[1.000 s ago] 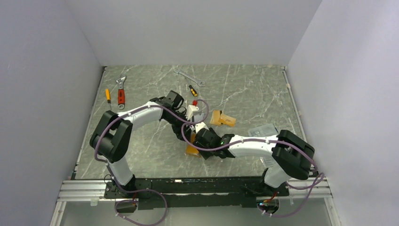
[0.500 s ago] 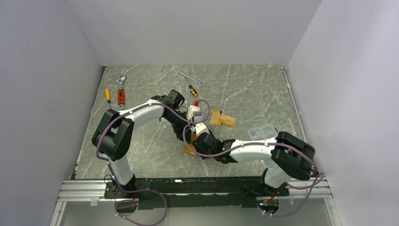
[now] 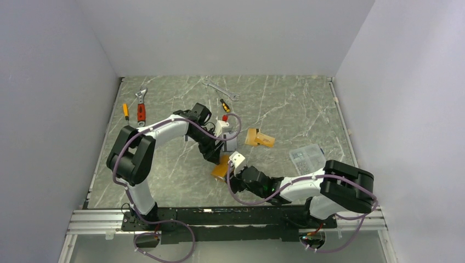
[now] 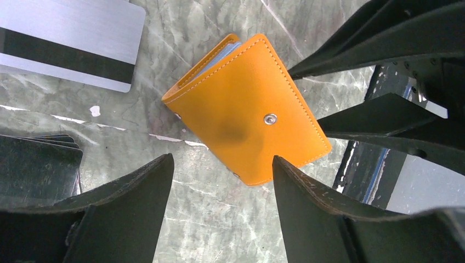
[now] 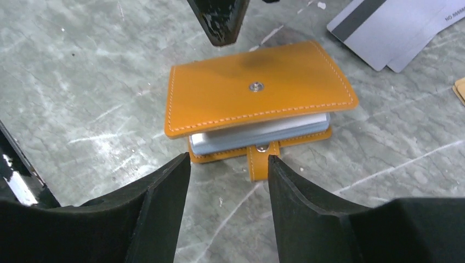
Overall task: Put the credit cards into the card holder
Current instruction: Close the card holder at the center of the board.
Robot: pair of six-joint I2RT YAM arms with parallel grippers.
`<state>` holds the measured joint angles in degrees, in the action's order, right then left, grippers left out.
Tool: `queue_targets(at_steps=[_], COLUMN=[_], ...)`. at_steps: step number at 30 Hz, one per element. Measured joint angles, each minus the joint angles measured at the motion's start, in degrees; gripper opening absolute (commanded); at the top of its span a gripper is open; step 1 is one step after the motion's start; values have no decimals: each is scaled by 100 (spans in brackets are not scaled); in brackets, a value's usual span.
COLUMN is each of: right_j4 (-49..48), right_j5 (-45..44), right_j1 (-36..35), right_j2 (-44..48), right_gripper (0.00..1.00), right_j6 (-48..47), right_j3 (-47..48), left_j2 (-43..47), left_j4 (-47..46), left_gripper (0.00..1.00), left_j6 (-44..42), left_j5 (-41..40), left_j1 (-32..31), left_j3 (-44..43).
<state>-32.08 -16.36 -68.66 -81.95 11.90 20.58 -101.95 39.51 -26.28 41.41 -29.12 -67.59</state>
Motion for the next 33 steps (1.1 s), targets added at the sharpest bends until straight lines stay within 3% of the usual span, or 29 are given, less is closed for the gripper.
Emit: queue_targets(at_steps=[10, 16, 24, 33], right_j4=[-291, -275, -256, -450], right_j5=[-4, -26, -232, -254], right_j1=[0, 0, 0, 146], right_j2=[-400, -409, -402, -83], right_gripper=[42, 42, 52, 47], right_j6=[-186, -164, -105, 74], right_j3=[118, 131, 129, -319], left_j2=[0, 0, 15, 22], left_j4=[-24, -24, -24, -22], left_gripper=[70, 70, 69, 69], left_j6=[-22, -26, -26, -63], left_j5=[-166, -184, -188, -291], left_j1=[-33, -109, -269, -337], left_j3=[46, 46, 46, 46])
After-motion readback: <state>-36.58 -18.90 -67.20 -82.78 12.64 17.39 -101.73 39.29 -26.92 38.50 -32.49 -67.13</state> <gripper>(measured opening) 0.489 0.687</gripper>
